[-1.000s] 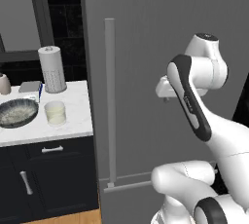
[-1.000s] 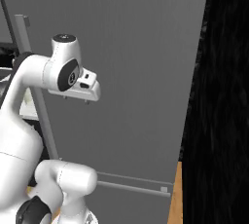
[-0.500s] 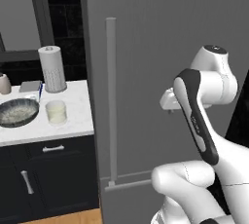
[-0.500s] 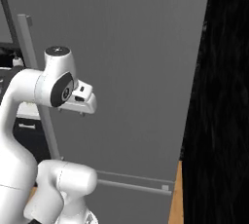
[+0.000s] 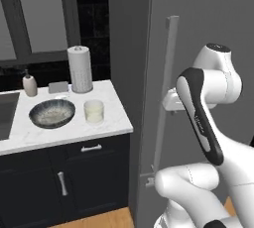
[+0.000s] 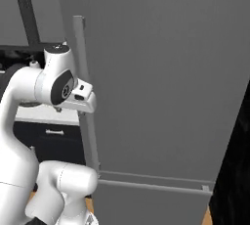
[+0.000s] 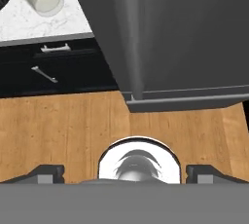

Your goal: Grab a lemon wedge from the fridge and one ice cube from the ice bowl, and put them in the glass of lemonade.

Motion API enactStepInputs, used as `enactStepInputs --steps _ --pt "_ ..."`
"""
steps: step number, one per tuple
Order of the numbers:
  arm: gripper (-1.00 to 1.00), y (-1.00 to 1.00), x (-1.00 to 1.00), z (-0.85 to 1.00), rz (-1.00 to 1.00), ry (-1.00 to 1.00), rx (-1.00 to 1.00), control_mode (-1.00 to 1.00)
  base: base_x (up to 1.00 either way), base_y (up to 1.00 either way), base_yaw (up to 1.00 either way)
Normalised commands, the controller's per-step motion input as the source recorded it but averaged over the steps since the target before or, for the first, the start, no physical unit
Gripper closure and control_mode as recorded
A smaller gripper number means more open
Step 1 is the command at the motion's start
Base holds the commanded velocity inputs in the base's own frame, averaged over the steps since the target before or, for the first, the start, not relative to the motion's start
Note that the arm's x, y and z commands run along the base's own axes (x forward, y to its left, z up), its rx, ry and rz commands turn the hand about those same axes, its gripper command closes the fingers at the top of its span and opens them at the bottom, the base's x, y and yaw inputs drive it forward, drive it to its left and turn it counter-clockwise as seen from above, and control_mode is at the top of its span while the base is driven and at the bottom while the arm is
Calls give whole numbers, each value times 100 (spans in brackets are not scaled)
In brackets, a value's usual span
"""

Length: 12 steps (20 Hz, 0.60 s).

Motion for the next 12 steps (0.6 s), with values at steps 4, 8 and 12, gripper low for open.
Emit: enactStepInputs --steps 4,8,12 --pt "-100 0 0 0 0 0 0 100 9 58 -20" --pt "-100 0 0 0 0 0 0 100 0 9 -28" --pt "-100 0 0 0 0 0 0 100 0 0 -32"
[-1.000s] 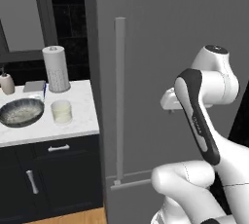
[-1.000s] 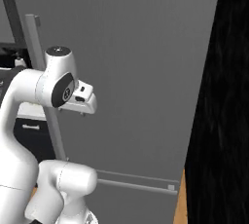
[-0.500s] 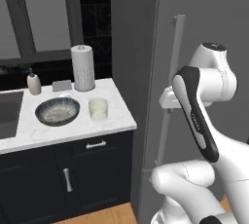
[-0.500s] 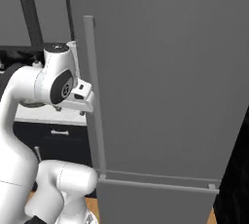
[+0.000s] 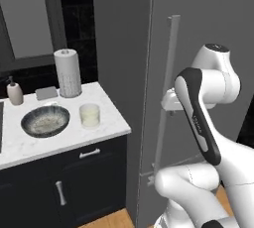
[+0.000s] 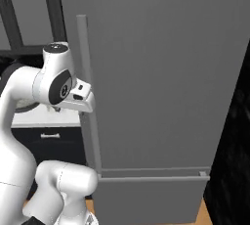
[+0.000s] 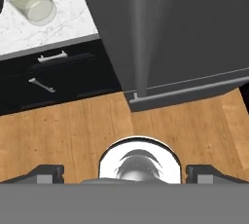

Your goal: Grab a lemon wedge from the fridge and one ice cube from the ice bowl, and put them in the glass of lemonade.

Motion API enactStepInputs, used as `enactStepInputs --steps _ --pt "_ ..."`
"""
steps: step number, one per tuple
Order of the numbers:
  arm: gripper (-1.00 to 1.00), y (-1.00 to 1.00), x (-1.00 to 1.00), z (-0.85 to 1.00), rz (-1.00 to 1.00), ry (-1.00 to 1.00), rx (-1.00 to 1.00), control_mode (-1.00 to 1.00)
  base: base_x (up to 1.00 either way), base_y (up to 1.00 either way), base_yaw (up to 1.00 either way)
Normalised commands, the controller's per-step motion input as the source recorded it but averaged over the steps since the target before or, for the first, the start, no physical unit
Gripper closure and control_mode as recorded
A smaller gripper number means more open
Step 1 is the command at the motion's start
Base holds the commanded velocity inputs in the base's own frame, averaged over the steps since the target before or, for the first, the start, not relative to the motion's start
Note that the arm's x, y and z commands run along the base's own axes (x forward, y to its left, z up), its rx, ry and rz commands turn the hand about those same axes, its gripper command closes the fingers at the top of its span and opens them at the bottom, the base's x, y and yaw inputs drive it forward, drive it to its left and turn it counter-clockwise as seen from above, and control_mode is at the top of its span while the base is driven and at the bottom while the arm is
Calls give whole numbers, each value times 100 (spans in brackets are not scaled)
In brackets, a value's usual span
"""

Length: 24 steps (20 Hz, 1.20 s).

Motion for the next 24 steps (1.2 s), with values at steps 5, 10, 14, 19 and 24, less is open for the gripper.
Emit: enactStepInputs --steps 5,10,14,19,24 --pt "-100 0 0 0 0 0 0 100 0 0 -26" --pt "-100 0 0 0 0 0 0 100 0 7 -26" --pt "-100 0 0 0 0 0 0 100 0 16 -25" --pt "-100 0 0 0 0 0 0 100 -3 30 -13" --pt "-100 0 0 0 0 0 0 100 0 47 -3"
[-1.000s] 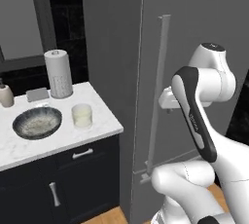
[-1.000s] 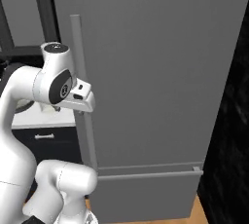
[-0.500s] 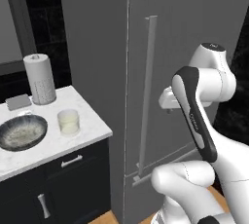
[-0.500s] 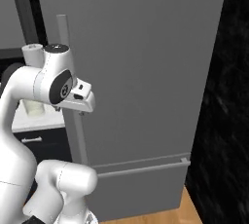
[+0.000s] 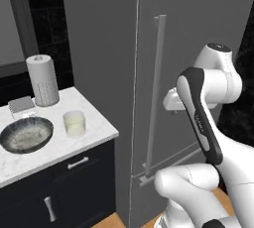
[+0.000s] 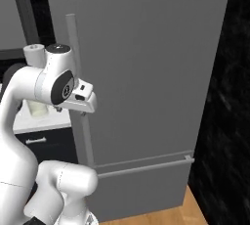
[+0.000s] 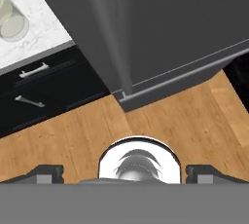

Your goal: Grab a lemon wedge from the fridge and one ice cube from the ice bowl, and put them in the glass of lemonade.

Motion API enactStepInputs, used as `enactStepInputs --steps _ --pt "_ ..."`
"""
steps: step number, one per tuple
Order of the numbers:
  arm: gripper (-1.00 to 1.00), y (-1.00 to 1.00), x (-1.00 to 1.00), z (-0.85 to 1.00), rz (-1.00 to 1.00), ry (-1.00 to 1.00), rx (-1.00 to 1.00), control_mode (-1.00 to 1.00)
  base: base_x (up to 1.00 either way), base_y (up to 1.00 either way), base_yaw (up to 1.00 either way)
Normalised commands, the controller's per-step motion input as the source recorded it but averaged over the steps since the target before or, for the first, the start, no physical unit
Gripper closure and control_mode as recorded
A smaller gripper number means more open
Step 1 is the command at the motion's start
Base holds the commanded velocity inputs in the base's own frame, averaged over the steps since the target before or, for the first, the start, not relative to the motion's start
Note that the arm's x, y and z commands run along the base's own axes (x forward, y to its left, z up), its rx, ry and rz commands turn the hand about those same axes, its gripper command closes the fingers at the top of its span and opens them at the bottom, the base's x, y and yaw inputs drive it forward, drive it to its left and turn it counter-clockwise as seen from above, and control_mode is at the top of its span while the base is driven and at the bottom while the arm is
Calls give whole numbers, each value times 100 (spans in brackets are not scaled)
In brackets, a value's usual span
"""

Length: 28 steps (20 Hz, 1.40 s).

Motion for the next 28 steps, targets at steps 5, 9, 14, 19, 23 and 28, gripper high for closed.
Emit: enactStepInputs --steps 5,9,14,19,23,28 --pt "-100 0 0 0 0 0 0 100 -1 50 0" --pt "-100 0 0 0 0 0 0 100 -33 2 -10" --pt "-100 0 0 0 0 0 0 100 -21 10 -11" --pt "-100 0 0 0 0 0 0 100 -2 3 -2" --pt "-100 0 0 0 0 0 0 100 -1 2 0" --pt "-100 5 0 54 7 -21 -13 -100 -4 6 1"
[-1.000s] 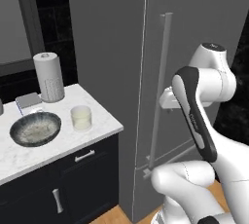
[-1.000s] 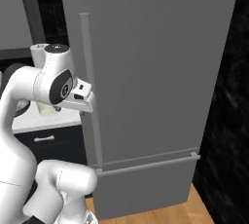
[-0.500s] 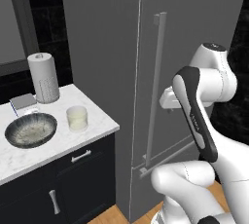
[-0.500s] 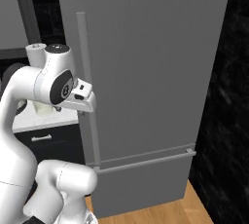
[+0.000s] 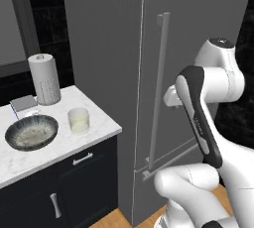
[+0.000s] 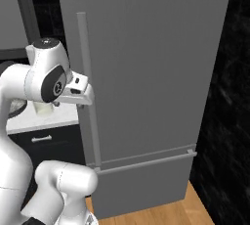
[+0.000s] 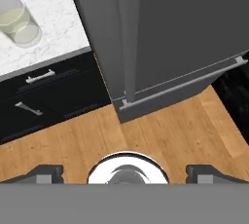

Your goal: Grab a lemon wedge from the fridge and one ice cube from the ice bowl, and put them in the glass of lemonade.

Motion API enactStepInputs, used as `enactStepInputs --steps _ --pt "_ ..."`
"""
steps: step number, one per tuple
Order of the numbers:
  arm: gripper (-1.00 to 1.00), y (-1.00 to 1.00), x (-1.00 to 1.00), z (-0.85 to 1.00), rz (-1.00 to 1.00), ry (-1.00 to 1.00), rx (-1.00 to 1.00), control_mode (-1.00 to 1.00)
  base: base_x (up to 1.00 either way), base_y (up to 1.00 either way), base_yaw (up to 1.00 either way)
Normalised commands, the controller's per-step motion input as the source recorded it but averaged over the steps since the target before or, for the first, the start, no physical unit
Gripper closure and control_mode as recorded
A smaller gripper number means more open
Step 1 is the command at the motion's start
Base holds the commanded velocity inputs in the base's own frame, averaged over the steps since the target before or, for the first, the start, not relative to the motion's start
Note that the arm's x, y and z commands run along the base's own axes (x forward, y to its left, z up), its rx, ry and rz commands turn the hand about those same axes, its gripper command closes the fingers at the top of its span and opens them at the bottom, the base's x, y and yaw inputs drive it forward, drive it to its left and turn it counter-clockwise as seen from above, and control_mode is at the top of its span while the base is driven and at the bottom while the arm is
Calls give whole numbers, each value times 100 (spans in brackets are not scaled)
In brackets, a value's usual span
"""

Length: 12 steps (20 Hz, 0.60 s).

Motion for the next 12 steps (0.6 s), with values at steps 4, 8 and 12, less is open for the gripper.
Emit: enactStepInputs --steps 4,8,12 --pt "-100 0 0 93 7 -28 -17 -100 0 0 0" --pt "-100 -18 16 32 24 -13 -2 -100 0 0 0" --pt "-100 -37 28 -12 8 -2 8 -100 0 0 0"
